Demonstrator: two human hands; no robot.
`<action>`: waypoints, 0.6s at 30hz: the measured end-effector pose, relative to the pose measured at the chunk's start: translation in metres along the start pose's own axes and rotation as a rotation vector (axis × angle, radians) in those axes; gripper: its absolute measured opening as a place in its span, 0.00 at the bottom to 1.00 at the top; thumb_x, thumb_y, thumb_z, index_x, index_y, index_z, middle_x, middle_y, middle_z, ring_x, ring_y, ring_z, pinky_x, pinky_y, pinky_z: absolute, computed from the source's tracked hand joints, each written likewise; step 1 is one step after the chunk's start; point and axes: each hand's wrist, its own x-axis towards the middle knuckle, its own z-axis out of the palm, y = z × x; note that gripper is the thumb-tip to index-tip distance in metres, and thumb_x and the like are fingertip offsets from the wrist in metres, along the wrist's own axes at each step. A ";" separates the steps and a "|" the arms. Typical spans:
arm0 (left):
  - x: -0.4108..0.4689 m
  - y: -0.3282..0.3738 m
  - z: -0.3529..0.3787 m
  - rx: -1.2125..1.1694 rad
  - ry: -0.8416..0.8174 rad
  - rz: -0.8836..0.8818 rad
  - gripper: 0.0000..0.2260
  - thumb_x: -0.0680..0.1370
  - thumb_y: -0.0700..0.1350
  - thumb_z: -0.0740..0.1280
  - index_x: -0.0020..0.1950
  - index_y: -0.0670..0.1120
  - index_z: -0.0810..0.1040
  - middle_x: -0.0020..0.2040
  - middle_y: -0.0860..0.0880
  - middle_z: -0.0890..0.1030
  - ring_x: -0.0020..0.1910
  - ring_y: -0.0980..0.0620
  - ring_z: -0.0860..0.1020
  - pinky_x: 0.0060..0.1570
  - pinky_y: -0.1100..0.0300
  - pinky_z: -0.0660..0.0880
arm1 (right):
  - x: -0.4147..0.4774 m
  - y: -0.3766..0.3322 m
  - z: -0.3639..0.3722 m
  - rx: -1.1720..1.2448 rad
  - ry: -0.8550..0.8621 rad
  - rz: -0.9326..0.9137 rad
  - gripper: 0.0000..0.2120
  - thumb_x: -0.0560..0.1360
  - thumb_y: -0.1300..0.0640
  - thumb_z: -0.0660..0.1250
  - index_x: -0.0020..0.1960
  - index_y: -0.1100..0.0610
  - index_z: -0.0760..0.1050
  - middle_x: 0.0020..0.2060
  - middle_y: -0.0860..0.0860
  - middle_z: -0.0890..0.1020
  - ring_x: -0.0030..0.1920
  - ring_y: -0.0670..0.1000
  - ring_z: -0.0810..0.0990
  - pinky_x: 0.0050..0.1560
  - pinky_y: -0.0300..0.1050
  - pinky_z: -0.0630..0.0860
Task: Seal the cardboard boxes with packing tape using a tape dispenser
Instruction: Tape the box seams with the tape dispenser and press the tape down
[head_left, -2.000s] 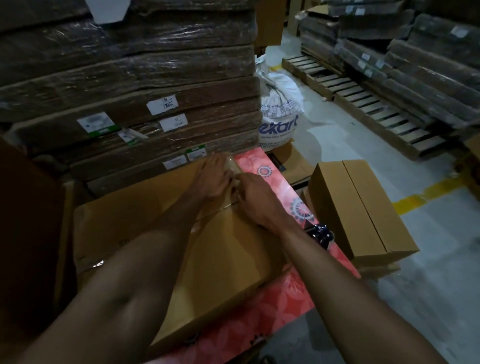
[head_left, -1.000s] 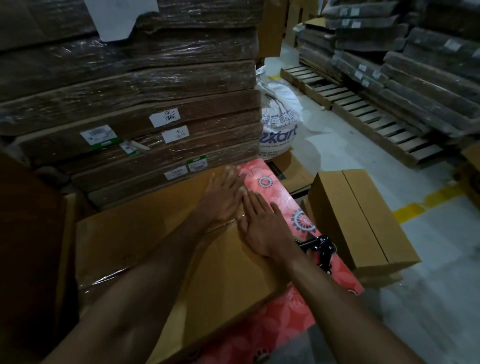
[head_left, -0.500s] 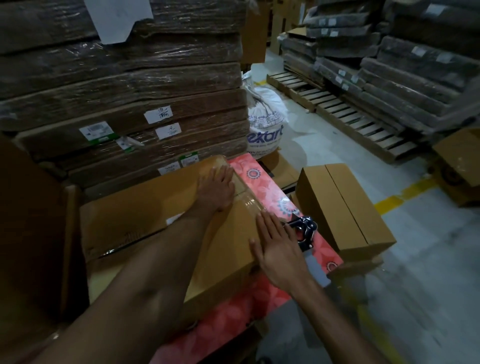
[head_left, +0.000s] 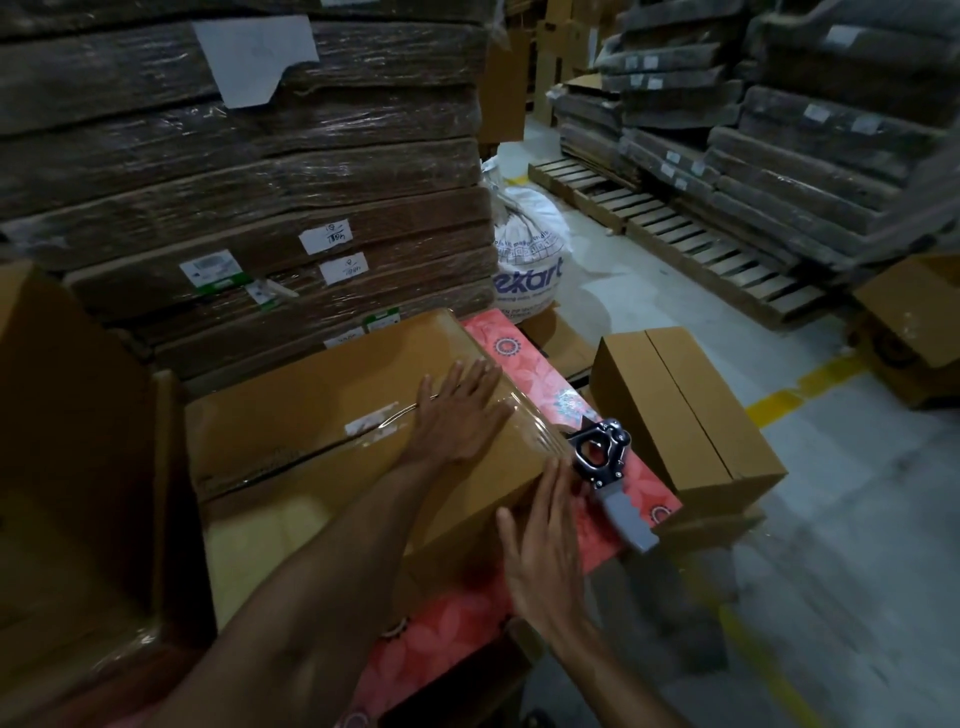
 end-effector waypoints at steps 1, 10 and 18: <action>-0.002 -0.009 -0.003 -0.029 0.001 -0.001 0.30 0.81 0.68 0.45 0.81 0.59 0.51 0.83 0.55 0.49 0.81 0.49 0.47 0.77 0.40 0.45 | -0.007 -0.005 0.004 0.034 -0.007 0.002 0.40 0.82 0.37 0.52 0.79 0.47 0.29 0.78 0.43 0.30 0.80 0.51 0.38 0.79 0.52 0.49; -0.048 -0.193 -0.052 -0.009 -0.073 -0.568 0.42 0.73 0.78 0.46 0.82 0.57 0.46 0.83 0.50 0.46 0.81 0.40 0.47 0.76 0.35 0.46 | -0.047 -0.069 0.016 0.252 -0.227 0.119 0.44 0.81 0.38 0.55 0.76 0.48 0.23 0.75 0.45 0.24 0.71 0.37 0.41 0.66 0.32 0.52; -0.068 -0.231 -0.075 -0.080 -0.155 -0.658 0.47 0.69 0.81 0.51 0.82 0.60 0.44 0.83 0.50 0.46 0.81 0.41 0.45 0.75 0.33 0.46 | -0.067 -0.089 0.055 0.300 -0.246 0.072 0.49 0.80 0.37 0.58 0.71 0.46 0.17 0.70 0.39 0.18 0.77 0.45 0.30 0.76 0.38 0.50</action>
